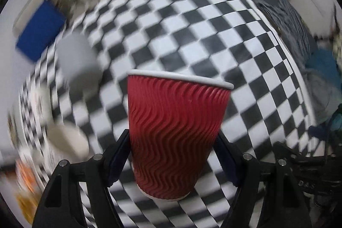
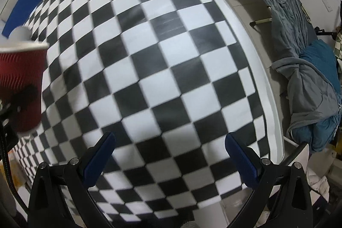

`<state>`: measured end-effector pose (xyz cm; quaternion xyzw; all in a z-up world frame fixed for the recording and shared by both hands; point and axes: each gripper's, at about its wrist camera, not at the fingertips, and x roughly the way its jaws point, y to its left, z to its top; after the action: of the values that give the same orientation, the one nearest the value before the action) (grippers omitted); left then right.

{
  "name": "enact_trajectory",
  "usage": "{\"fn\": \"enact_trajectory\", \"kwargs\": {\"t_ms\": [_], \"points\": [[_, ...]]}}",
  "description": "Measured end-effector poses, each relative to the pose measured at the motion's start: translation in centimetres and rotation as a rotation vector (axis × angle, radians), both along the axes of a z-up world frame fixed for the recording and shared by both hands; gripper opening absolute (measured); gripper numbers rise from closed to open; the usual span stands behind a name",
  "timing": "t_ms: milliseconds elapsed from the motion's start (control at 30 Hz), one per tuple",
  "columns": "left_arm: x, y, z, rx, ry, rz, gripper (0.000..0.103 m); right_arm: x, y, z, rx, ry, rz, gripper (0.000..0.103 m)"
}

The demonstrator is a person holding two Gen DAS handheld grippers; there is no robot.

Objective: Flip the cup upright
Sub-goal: 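Grasp the red cup's body with the left gripper and lift it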

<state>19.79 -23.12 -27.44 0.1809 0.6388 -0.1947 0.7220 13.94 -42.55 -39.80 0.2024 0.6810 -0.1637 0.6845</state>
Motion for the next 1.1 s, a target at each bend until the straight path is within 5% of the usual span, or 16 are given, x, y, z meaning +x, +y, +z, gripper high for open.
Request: {"fn": "enact_trajectory", "kwargs": {"t_ms": [167,333,500,733,967,1100], "points": [[-4.1,5.7,-0.1,-0.013,0.060,0.176,0.073,-1.5,3.5,0.6,0.019,0.010,0.040,0.103],[-8.4,12.4,-2.9,-0.069,0.207,0.407,0.073,-2.8,7.3,-0.1,0.058,0.037,0.084,0.103],[-9.8,14.9,-4.8,-0.113,0.263,0.527,0.073,-2.7,10.8,-1.0,0.056,0.058,0.142,0.103],[-8.5,13.9,-7.0,-0.236,0.332,0.613,0.073,-1.8,12.4,-2.2,0.029,0.073,0.158,0.103],[-5.2,9.4,-7.9,-0.235,0.295,0.561,0.074,-0.6,11.8,-3.1,-0.011,0.091,0.134,0.103],[-5.3,10.5,-8.2,-0.193,0.253,0.512,0.075,0.1,11.1,-3.0,-0.022,0.089,0.128,0.103]]}}
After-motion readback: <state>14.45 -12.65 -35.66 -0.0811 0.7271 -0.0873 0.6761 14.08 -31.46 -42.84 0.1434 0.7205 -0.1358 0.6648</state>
